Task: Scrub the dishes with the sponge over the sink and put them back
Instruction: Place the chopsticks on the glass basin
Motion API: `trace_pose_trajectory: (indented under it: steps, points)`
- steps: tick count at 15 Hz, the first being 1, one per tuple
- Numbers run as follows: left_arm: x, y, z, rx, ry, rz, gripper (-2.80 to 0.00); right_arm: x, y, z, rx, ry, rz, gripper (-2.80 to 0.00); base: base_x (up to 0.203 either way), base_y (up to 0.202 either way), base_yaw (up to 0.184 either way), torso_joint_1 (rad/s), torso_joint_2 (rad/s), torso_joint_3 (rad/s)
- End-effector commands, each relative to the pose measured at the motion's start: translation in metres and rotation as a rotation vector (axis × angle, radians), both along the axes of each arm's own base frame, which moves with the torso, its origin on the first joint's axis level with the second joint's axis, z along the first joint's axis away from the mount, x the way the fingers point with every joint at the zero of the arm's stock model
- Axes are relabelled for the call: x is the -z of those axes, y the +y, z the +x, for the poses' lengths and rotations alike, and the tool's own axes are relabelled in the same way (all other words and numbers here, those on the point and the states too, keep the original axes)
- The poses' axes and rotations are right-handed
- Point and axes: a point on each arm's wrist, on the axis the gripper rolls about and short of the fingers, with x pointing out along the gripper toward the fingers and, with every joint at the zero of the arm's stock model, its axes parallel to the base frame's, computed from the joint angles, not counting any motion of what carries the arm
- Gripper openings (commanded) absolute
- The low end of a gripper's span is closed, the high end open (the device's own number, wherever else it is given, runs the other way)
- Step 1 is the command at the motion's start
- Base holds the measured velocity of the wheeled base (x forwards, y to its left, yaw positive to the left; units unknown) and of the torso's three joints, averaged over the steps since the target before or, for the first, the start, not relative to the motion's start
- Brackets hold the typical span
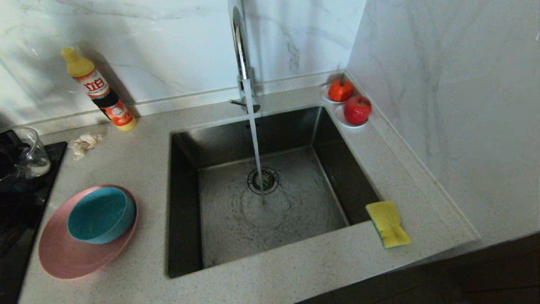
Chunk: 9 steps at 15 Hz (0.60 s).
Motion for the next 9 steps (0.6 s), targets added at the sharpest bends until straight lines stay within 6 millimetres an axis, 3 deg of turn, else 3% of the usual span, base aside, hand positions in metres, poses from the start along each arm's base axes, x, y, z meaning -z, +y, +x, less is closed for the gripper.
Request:
trace_pose_trajectory:
  steps: [1, 7, 8, 9]
  points:
    - [0.0015, 0.0015, 0.0021, -0.003, -0.022, -0.016, -2.8, -0.0002, 0.0, 0.0, 0.0, 0.0, 0.0, -2.8, 0.0, 0.0, 0.0, 0.0, 0.0, 0.0]
    - [0.0018, 0.0006, 0.0018, -0.003, -0.013, -0.044, -2.8, -0.0004, 0.0, 0.0, 0.0, 0.0, -0.001, -2.8, 0.0, 0.0, 0.0, 0.0, 0.0, 0.0]
    - [0.0002, 0.0001, 0.001, -0.001, -0.014, -0.042, -0.89, -0.0004, 0.0, 0.0, 0.0, 0.0, 0.0, -2.8, 0.0, 0.0, 0.0, 0.0, 0.0, 0.0]
    - [-0.0023, -0.0003, 0.0004, 0.002, -0.016, -0.041, 0.0, -0.0003, 0.0, -0.0001, 0.0, -0.002, -0.001, -2.8, 0.0, 0.0, 0.0, 0.0, 0.0, 0.0]
